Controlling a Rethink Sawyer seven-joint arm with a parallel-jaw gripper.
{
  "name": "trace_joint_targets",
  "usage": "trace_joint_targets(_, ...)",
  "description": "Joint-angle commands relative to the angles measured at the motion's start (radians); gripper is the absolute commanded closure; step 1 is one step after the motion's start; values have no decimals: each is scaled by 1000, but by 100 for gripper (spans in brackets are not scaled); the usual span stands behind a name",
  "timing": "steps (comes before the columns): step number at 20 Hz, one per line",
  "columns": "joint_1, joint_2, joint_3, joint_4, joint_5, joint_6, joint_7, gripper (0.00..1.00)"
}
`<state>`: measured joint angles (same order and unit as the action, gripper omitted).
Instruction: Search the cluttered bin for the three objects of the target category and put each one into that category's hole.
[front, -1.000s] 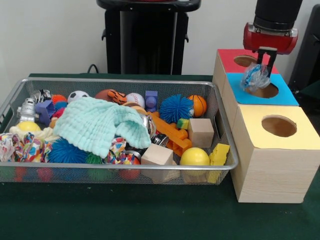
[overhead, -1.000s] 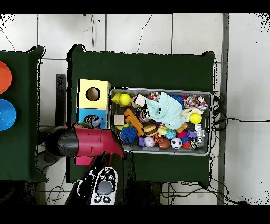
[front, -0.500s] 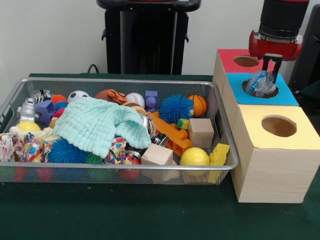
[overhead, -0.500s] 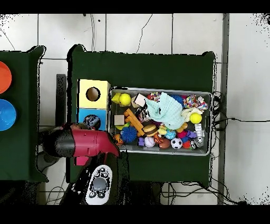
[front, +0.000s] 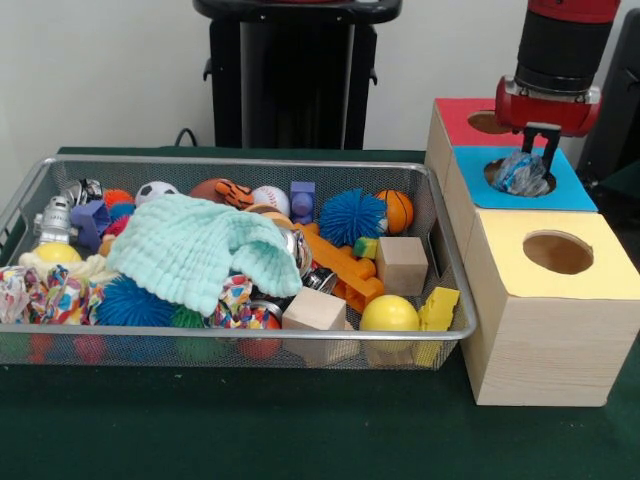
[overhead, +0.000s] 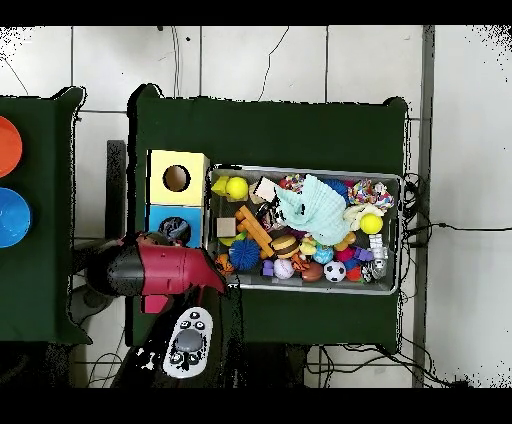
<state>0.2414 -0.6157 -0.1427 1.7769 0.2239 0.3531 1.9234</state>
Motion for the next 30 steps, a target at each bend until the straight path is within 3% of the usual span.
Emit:
trace_joint_targets(1, -15, 106, 57, 22, 39, -100, 223, 100)
trace_joint_targets(16, -4, 223, 37, -20, 35, -232, 217, 100)
trace_joint_targets(20, -2, 225, 32, -19, 38, -242, 206, 100)
trace_joint_targets(21, -2, 224, 32, -14, 32, -264, 201, 0)
trace_joint_targets(24, 35, 226, -5, -15, 45, -290, 227, 0)
trace_joint_targets(30, 23, 215, 7, -6, 68, -273, 231, 0)
